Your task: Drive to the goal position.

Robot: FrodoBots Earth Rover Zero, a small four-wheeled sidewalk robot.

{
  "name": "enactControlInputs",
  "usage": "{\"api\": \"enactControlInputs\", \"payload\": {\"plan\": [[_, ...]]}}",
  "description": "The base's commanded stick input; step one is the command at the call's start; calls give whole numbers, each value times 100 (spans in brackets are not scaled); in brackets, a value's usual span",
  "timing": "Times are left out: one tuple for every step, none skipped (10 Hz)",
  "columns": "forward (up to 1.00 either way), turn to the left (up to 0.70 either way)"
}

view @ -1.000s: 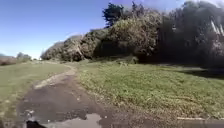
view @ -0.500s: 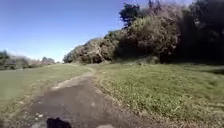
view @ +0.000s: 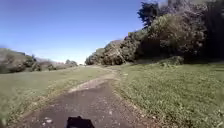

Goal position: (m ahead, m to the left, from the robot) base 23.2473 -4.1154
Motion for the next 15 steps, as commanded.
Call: {"api": "enactControlInputs", "payload": {"plan": [[50, 0], [50, 0], [50, 0], [50, 27], [50, 27], [50, 27], [50, 0], [50, 0], [50, 0], [50, -13], [50, -27], [50, -27], [50, -27], [50, -27], [50, -11]]}}
